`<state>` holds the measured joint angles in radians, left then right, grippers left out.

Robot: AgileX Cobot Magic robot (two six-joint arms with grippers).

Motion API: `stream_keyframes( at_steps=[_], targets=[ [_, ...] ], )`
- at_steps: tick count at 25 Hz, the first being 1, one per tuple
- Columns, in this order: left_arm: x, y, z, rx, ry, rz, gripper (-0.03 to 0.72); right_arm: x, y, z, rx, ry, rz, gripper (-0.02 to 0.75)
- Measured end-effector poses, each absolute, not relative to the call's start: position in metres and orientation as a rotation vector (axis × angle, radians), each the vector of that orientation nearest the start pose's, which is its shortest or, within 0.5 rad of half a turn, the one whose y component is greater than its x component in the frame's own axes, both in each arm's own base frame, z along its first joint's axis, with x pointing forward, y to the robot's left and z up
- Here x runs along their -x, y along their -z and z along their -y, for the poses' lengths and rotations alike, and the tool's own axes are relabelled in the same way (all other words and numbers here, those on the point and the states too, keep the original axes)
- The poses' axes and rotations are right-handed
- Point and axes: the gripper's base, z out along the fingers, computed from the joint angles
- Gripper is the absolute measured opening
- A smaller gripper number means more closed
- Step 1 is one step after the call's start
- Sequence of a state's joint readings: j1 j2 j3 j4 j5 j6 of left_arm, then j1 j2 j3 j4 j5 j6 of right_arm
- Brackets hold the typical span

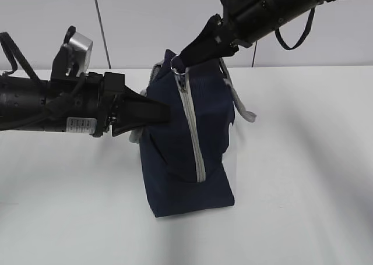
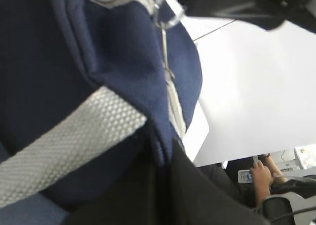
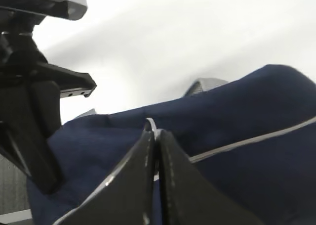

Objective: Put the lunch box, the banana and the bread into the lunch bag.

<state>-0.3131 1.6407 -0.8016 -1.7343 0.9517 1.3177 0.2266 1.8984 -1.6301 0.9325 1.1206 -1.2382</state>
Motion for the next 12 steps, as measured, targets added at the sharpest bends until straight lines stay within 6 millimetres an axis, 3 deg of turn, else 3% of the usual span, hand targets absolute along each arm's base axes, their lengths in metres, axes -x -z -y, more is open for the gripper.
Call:
stream_keyframes(
  at_steps=[12],
  targets=[
    [-0.257,-0.220,0.164,-0.514,1.521,-2.168,0.001,-0.402,-0.309,-0.157,1.227,-0.746,-1.933,-0.016]
  ],
)
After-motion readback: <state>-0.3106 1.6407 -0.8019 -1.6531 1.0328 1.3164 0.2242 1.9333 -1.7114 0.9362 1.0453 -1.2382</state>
